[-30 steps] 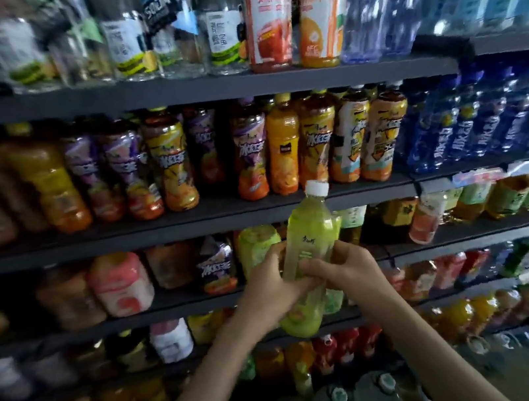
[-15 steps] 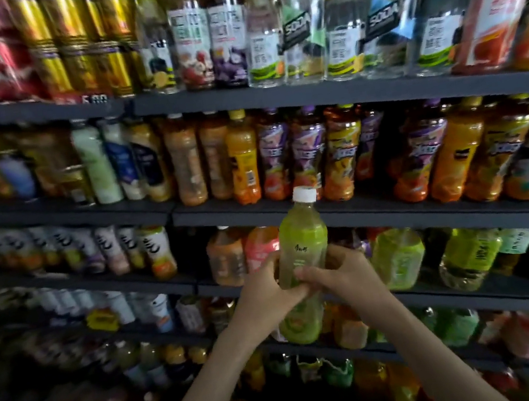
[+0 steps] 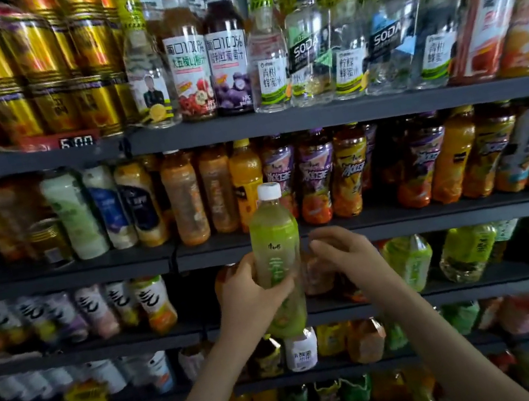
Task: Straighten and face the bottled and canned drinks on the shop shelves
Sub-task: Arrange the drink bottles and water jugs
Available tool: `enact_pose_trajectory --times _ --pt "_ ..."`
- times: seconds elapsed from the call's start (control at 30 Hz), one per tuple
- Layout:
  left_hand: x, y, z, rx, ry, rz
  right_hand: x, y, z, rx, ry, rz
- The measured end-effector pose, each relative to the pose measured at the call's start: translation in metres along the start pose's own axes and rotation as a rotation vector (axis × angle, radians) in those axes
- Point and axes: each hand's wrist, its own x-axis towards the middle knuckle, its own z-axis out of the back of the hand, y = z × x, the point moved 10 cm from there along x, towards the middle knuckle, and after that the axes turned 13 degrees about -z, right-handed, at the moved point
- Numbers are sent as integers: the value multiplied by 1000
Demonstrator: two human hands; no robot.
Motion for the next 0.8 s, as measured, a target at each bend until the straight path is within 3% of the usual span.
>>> enact_pose_trajectory --times 0.2,0.37,0.43,0.6,0.8 --pt "29 9 -22 -37 -103 33 41 -10 80 -21 -281 -4" --pt "56 4 -51 -57 -165 25 81 -20 116 -31 -379 -33" --pt "65 2 -63 -66 -184 29 92 -15 107 -57 -317 10" --pt "76 0 -69 -24 -218 46 99 1 25 -217 158 114" --pt "74 8 -43 82 -205 1 101 15 -18 -256 292 192"
